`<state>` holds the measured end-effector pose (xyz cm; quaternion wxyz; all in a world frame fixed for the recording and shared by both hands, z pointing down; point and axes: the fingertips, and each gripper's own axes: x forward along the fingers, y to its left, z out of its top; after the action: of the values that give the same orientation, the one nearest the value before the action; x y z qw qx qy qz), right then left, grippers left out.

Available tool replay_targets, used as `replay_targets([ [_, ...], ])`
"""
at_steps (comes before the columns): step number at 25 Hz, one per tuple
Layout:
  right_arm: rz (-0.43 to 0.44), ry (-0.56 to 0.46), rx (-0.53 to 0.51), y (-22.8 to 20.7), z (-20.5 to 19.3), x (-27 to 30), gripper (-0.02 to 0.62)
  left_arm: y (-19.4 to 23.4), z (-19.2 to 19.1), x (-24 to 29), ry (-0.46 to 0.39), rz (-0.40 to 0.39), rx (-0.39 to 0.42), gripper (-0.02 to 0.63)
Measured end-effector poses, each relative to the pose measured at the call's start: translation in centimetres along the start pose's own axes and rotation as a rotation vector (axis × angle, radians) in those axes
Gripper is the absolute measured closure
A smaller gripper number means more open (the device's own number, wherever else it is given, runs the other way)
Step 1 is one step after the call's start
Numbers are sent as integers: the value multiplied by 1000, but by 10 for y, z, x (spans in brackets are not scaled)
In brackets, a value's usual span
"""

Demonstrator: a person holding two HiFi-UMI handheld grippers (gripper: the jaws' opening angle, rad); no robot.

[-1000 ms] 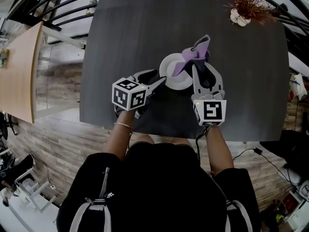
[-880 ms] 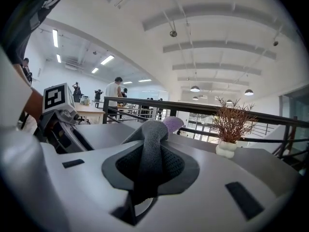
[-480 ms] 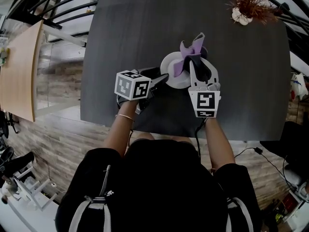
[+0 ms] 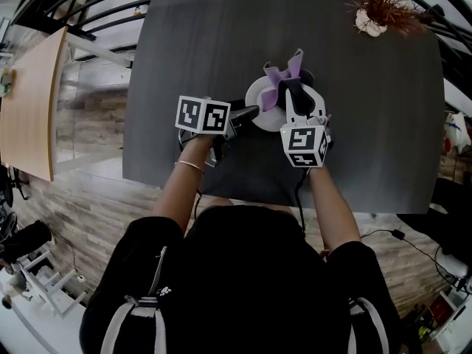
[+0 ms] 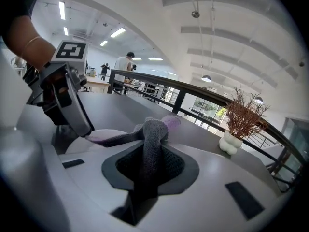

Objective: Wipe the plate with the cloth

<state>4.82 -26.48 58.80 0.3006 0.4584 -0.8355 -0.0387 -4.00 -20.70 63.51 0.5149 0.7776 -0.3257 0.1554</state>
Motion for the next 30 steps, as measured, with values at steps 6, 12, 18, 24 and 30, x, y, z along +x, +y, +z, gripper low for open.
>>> replay_targets([
  [6,7,100,-49,4,-21,8,531,-3,1,0,6,-42,-35,390],
  [12,36,128,-63,7,-28,13,531,-3,1,1,12,-50,-47,390],
  [18,65,155,-30,13,-31,15,534,-4,4,1,-8,-84,-101,390],
  [24,81,161,63,10,-34,15,534,-10,10,4,-42,-157,-175,390],
  [30,91,158,98,9,-35,16,535,-5,14,5,-61,-141,-195,403],
])
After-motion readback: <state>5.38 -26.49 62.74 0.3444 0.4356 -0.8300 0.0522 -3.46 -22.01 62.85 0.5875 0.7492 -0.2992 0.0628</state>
